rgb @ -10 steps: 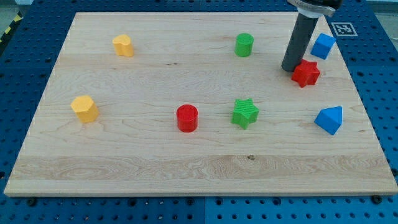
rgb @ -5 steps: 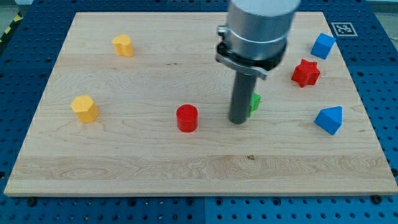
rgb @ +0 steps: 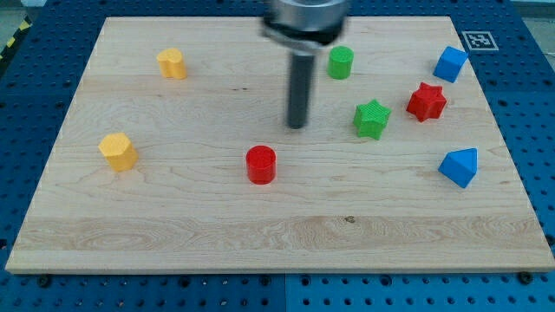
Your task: Move the green star towards the red star
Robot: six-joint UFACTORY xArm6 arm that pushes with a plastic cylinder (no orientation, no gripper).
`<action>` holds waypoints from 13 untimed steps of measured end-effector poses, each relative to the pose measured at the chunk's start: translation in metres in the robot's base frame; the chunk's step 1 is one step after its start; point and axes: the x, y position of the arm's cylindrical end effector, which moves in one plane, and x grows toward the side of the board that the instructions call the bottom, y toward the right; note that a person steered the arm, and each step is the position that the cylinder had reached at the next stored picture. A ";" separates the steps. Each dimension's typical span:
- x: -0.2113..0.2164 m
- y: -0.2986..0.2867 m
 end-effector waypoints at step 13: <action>-0.156 -0.082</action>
